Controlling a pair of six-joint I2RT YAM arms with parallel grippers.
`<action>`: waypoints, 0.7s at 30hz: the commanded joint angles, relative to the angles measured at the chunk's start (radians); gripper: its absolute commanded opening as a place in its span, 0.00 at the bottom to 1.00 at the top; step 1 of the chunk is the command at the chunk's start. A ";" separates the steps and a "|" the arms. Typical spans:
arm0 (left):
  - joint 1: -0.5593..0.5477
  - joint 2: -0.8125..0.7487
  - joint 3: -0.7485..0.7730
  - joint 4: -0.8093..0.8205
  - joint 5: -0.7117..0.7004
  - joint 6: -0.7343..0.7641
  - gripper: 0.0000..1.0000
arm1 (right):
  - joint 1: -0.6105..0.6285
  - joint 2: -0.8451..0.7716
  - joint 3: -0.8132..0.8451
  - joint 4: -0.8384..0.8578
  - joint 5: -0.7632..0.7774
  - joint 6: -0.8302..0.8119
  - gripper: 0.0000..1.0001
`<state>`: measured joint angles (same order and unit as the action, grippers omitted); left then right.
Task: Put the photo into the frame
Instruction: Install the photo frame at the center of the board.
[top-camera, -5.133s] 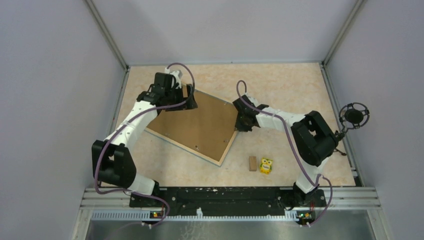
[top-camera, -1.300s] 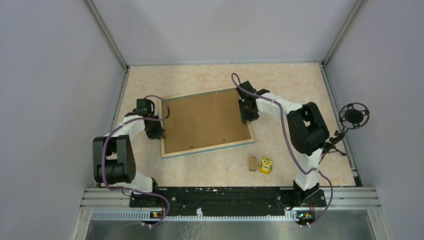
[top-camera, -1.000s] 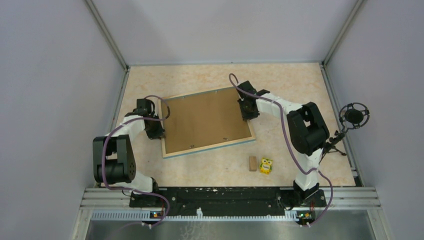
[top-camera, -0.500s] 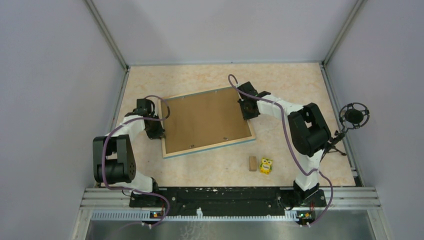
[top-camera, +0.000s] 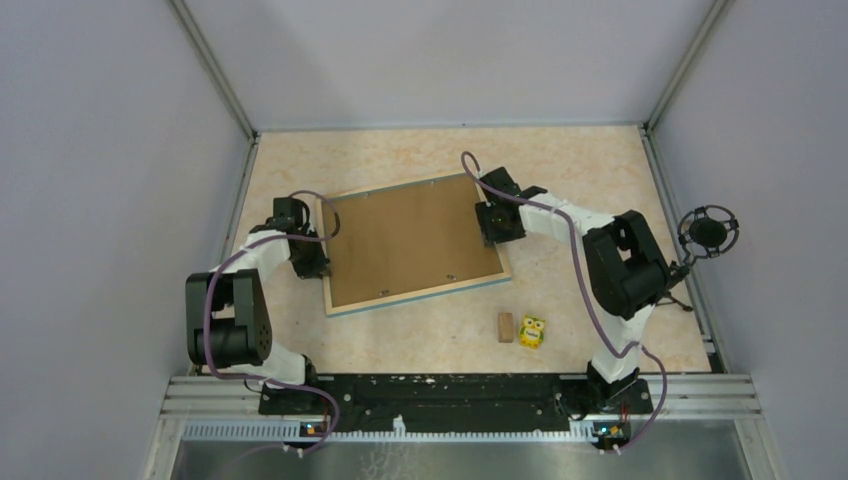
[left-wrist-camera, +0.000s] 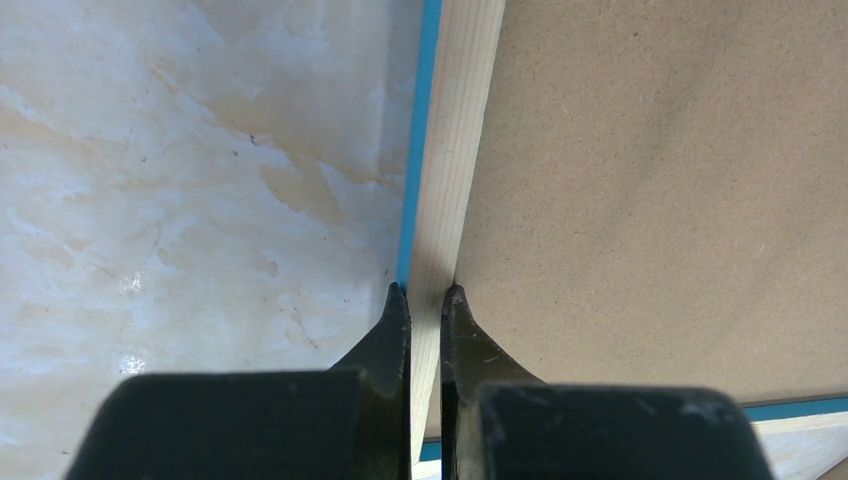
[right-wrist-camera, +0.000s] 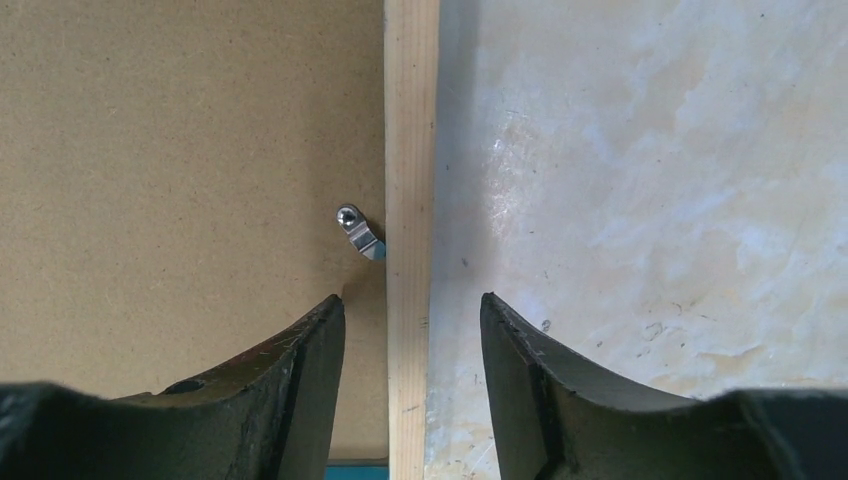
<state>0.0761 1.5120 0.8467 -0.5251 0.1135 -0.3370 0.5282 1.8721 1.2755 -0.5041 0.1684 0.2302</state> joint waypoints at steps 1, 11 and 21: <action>0.007 0.014 -0.002 0.010 -0.020 -0.039 0.00 | 0.002 0.008 0.058 -0.002 0.038 -0.002 0.51; 0.007 0.021 0.001 0.010 -0.010 -0.037 0.00 | 0.001 0.065 0.090 0.029 0.054 -0.005 0.39; 0.007 0.021 0.000 0.014 -0.002 -0.036 0.00 | 0.001 0.096 0.117 0.026 0.055 -0.012 0.39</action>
<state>0.0761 1.5143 0.8471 -0.5247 0.1162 -0.3367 0.5282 1.9408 1.3529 -0.4927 0.2012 0.2279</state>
